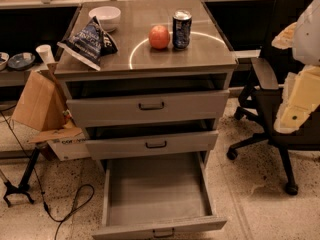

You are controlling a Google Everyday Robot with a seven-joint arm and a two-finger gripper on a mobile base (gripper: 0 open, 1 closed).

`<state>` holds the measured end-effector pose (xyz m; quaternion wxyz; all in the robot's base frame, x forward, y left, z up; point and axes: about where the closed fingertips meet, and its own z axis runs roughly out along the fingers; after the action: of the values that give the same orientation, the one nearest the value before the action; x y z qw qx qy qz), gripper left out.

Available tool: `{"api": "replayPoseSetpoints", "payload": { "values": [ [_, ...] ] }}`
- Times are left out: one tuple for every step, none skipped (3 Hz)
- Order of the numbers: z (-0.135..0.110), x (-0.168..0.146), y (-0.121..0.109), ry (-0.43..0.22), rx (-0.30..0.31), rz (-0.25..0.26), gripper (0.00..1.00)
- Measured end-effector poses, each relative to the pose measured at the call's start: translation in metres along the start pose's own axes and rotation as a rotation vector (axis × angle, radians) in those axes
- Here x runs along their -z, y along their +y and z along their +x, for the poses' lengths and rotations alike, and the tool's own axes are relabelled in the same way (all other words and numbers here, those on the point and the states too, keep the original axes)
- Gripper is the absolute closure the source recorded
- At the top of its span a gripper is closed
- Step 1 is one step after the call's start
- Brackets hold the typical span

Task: Place blue chip bag into bottom drawer

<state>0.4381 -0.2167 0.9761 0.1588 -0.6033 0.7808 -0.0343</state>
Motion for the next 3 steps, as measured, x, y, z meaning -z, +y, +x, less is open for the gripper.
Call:
{"api": "replayPoseSetpoints", "payload": {
  "values": [
    [0.000,0.000,0.000,0.000,0.000,0.000,0.00],
    [-0.032,0.006,-0.015,-0.066,-0.003,0.036,0.00],
    [-0.085,0.011,-0.039,-0.185,-0.027,0.064,0.00]
  ]
}}
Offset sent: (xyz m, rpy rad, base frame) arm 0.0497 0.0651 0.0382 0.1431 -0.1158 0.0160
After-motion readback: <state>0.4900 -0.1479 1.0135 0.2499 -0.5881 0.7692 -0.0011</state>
